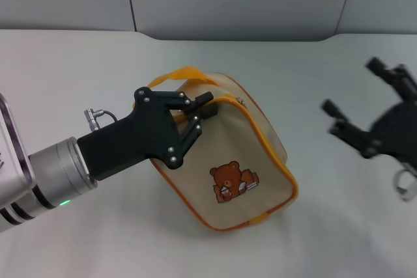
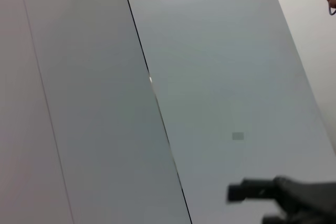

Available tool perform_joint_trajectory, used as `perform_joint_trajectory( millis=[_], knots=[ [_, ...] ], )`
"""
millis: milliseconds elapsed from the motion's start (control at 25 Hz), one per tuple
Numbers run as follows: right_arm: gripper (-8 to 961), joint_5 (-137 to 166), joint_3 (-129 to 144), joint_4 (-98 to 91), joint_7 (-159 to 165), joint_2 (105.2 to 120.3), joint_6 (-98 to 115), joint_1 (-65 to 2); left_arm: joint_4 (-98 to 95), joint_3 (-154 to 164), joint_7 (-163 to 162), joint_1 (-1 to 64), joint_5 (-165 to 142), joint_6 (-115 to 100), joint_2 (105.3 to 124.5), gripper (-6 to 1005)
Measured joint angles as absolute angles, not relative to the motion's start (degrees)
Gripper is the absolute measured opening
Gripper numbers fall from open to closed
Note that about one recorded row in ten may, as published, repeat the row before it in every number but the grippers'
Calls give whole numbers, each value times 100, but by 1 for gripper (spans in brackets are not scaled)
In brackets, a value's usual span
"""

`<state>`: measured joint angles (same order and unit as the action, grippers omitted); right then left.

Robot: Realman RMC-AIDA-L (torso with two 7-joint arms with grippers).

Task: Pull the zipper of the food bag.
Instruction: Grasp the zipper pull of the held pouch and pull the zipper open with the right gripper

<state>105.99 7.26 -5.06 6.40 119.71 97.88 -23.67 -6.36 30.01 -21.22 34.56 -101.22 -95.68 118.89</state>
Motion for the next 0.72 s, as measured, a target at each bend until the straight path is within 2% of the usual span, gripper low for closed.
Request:
perform_joint_trajectory(
  millis=[80, 280, 720],
  knots=[
    [840, 10626, 795, -17, 65, 11971, 9260, -2666, -643, 3005, -2123, 3456, -10122, -9578, 11894, 72],
    [840, 10637, 1178, 373, -303, 11971, 8935, -2848, -651, 3006, -2127, 3466, -10107, -9576, 11899, 64],
    [840, 10635, 1207, 752, -578, 11970, 8994, -2873, -609, 3006, -2164, 3596, -10101, -9457, 11925, 62]
  ],
)
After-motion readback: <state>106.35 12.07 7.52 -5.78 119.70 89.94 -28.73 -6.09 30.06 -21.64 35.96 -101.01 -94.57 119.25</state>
